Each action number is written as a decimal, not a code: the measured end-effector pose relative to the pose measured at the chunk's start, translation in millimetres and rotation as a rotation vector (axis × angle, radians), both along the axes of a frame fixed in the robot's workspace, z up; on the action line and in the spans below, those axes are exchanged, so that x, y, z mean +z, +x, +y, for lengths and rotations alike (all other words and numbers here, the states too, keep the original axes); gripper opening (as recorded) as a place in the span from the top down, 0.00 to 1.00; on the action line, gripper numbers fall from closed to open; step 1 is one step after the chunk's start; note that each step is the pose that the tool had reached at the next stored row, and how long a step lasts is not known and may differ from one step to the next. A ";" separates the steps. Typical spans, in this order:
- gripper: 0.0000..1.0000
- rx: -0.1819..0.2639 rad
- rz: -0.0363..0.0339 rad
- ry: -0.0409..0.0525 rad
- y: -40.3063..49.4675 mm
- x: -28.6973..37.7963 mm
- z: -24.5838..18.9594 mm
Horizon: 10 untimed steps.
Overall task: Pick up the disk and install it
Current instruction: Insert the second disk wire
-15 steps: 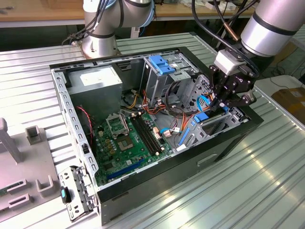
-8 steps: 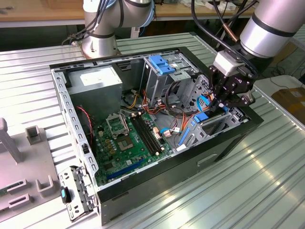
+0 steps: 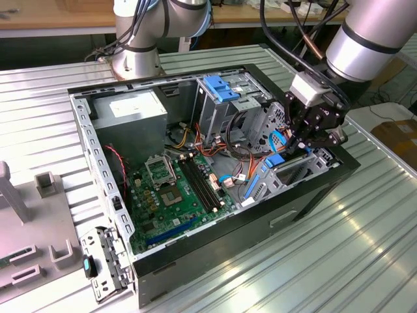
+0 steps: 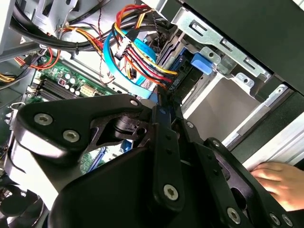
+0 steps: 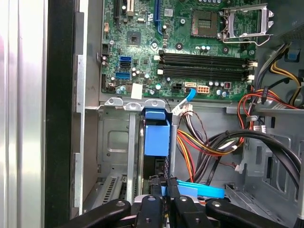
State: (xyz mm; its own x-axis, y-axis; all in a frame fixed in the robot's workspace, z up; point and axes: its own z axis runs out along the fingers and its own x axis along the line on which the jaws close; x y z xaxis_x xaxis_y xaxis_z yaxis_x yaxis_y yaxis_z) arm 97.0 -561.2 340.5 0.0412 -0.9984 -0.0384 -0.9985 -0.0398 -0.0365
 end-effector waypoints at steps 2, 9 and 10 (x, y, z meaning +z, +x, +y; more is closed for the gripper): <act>0.83 0.000 -0.0001 0.0001 0.0 -0.1 0.0; 0.71 0.000 -0.0001 0.0001 0.1 18.9 0.0; 0.78 0.000 0.0000 0.0000 0.1 19.0 0.0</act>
State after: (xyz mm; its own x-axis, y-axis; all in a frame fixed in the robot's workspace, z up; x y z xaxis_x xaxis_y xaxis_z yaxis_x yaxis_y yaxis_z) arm 97.1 -561.2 359.5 0.0413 -0.9984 -0.0384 -0.9985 -0.0399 -0.0365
